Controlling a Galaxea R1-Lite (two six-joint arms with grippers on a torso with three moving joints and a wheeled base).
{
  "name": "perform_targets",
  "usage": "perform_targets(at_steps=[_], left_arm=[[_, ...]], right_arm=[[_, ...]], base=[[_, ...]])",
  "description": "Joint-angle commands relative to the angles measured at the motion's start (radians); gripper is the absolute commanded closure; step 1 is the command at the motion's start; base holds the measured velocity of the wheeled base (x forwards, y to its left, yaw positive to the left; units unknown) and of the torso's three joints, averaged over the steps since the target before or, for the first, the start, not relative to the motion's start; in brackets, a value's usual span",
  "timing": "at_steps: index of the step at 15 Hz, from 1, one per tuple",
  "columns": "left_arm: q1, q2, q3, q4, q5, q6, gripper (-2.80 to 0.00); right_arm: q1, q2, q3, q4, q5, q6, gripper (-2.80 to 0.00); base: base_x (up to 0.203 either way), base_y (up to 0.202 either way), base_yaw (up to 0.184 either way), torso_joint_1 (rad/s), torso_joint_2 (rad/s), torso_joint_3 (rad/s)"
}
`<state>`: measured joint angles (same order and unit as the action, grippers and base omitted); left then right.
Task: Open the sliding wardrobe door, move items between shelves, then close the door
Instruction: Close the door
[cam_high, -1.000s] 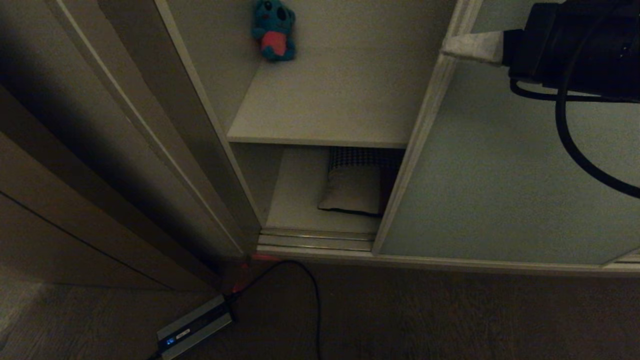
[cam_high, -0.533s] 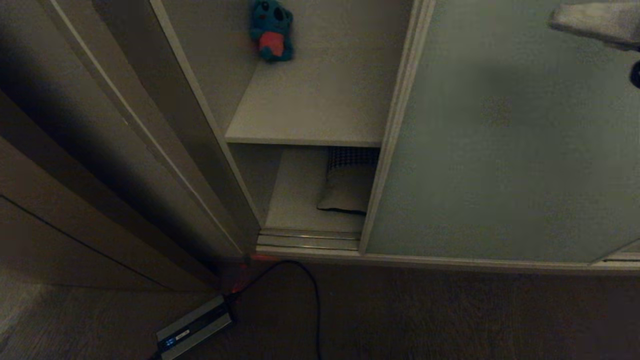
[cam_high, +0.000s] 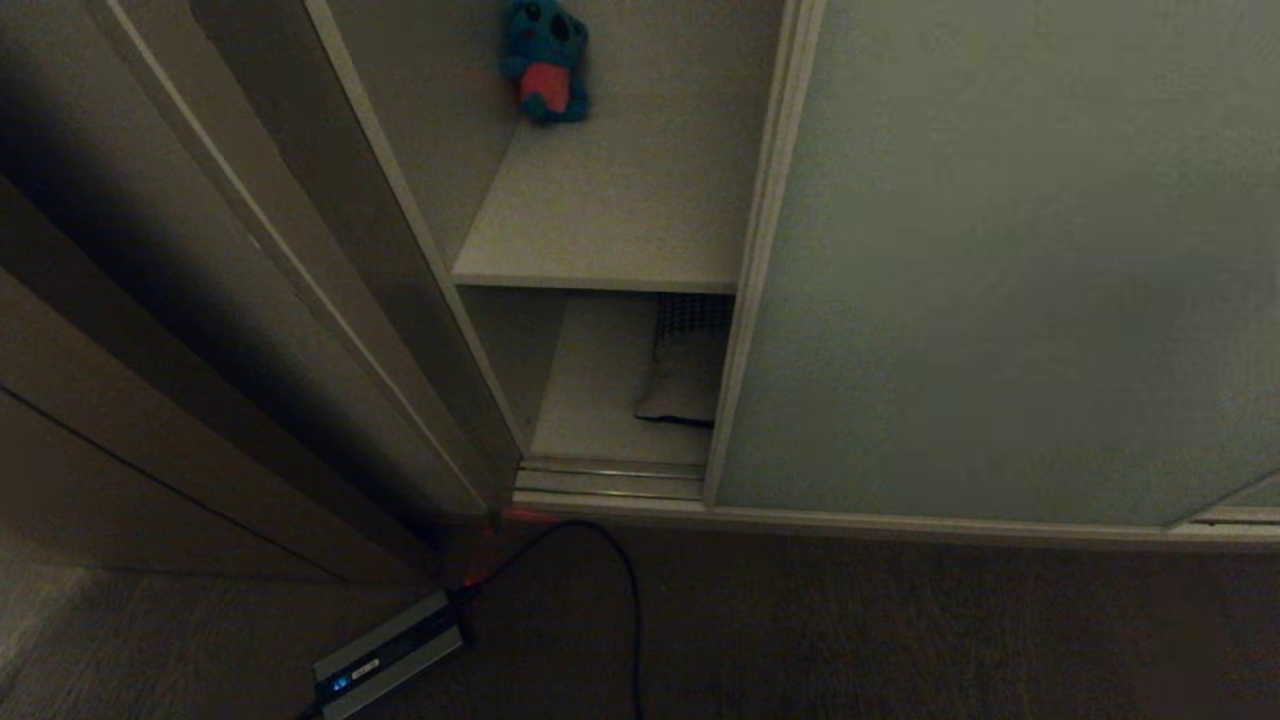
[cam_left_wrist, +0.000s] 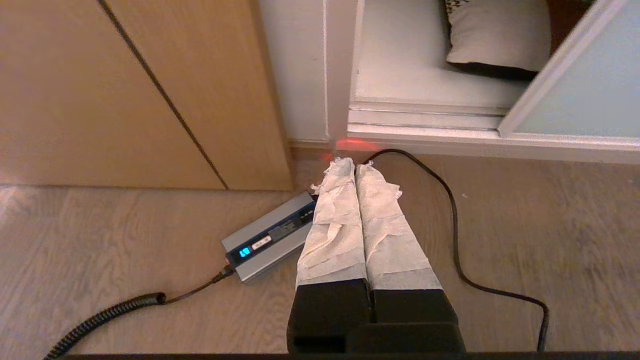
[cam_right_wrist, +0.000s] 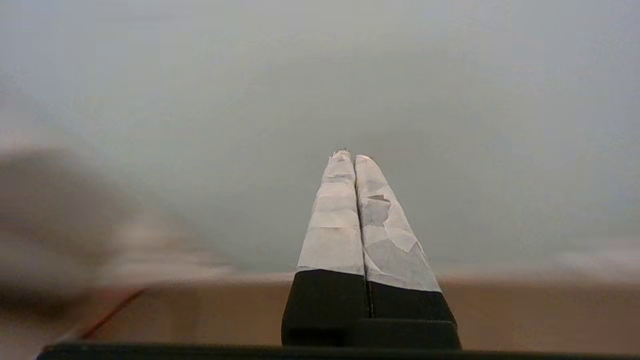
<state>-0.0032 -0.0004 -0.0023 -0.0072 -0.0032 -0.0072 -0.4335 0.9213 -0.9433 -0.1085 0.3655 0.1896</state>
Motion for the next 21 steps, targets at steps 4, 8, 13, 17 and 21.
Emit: perform_targets(at_steps=[4,8,13,17,21], left_arm=[[0.000,-0.001,0.000,0.000,0.000,0.000,0.00],[0.000,-0.001,0.000,0.000,0.001,0.000,0.00],[0.000,-0.001,0.000,0.000,0.000,0.000,0.00],[0.000,-0.001,-0.001,0.000,0.001,0.000,0.00],[0.000,-0.001,0.001,0.000,0.000,0.000,0.00]], right_arm=[[-0.464,0.043,0.042,-0.004,-0.169,0.061,0.00],[-0.687,0.232,-0.118,-0.021,-0.244,0.109,0.00],[-0.876,0.505,-0.360,-0.086,-0.252,0.126,0.00],[-0.920,0.732,-0.589,-0.158,-0.208,0.116,0.00],[-0.935,0.899,-0.808,-0.164,0.143,0.125,0.00]], base=[[0.000,0.000,0.000,0.000,0.00,0.000],[0.000,0.000,0.000,0.000,0.00,0.000],[0.000,0.000,0.000,0.000,0.00,0.000],[0.000,0.000,0.000,0.000,0.00,0.000],[0.000,0.000,0.000,0.000,0.00,0.000]])
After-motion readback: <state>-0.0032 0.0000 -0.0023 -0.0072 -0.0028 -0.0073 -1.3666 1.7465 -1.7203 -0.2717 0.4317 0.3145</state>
